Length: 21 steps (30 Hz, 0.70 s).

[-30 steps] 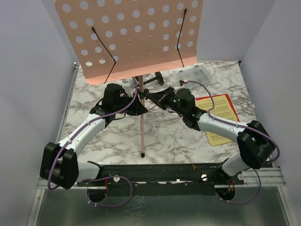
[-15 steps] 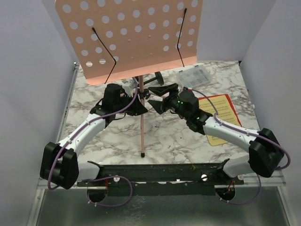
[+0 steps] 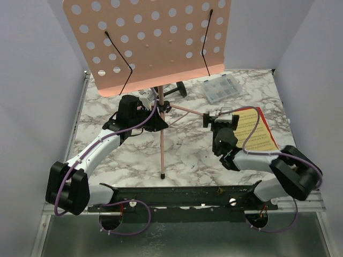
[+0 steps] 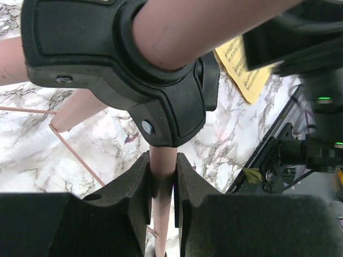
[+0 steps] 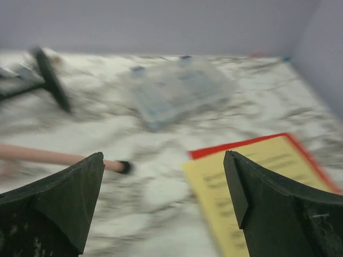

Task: Set up the instrument practice props

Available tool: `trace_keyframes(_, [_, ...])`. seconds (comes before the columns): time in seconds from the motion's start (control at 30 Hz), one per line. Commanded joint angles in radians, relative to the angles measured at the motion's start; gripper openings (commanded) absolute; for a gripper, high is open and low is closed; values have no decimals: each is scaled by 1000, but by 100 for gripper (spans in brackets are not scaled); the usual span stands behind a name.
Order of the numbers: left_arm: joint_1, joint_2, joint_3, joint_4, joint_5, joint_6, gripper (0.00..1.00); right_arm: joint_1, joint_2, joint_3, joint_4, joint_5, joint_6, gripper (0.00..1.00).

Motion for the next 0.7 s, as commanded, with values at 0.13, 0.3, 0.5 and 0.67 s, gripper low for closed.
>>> trace_keyframes(0.13, [7, 31, -22, -96, -67, -2, 0, -235, 244, -85, 864, 390, -830, 100])
trace_keyframes(0.3, [7, 31, -21, -95, -66, -2, 0, -312, -60, 26, -472, 94, 139, 100])
trace_keyframes(0.5, [8, 24, -22, -96, -60, -5, 0, -937, -317, -121, -582, -854, 765, 100])
trace_keyframes(0.67, [9, 24, -23, -96, -57, -7, 0, -1049, -383, -86, -771, -789, 810, 100])
